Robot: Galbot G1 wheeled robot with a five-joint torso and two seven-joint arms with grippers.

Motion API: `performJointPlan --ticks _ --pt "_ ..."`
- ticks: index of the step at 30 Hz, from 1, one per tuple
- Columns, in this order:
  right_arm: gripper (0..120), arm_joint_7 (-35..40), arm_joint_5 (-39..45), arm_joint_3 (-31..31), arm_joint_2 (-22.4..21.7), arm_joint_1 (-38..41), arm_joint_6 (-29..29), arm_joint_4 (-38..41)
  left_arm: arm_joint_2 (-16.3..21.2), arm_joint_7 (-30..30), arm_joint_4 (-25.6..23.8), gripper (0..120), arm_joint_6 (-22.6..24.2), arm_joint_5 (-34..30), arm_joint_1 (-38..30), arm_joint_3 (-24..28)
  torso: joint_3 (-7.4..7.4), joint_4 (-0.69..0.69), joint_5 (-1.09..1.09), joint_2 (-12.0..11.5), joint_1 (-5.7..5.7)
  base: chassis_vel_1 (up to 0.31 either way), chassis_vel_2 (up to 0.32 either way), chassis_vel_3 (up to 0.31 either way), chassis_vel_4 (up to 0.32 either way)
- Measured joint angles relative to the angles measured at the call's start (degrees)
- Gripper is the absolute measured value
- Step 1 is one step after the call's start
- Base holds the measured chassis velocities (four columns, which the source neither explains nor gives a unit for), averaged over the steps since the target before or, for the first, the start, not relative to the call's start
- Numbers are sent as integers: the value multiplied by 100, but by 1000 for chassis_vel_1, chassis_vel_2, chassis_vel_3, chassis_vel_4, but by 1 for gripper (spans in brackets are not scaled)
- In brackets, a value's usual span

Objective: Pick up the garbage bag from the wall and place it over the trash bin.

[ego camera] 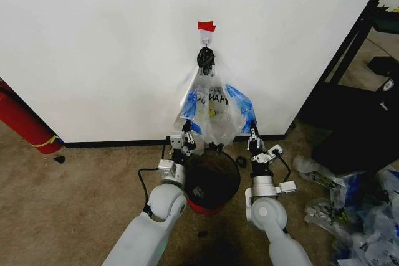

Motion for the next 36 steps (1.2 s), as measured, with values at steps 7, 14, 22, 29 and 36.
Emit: performJointPlan --ticks 7,14,22,29,36 --pt "0 11 -248 -10 19 -128 102 -58 -11 -106 -460 0 -183 651 811 -126 0 0 0 0 0 0 0 0 0" --pt "0 -65 -1003 -21 -14 -384 413 -78 -27 -199 -675 0 -339 1327 1284 -196 0 0 -1 0 0 0 0 0 0" --pt "0 -379 -2057 38 -173 -950 1085 169 -16 -252 -994 0 -600 1430 1624 -286 0 0 -1 0 -1 0 0 0 0" --pt "0 -1139 -2925 363 -216 -1588 1745 959 -19 -139 -1587 0 -891 1372 1993 -291 0 -1 -1 0 -1 0 0 0 0" --pt "0 -1339 -3067 549 -219 -1853 1866 1599 -16 -94 -2014 0 -927 1374 2468 -271 0 0 0 0 -1 0 0 0 0"
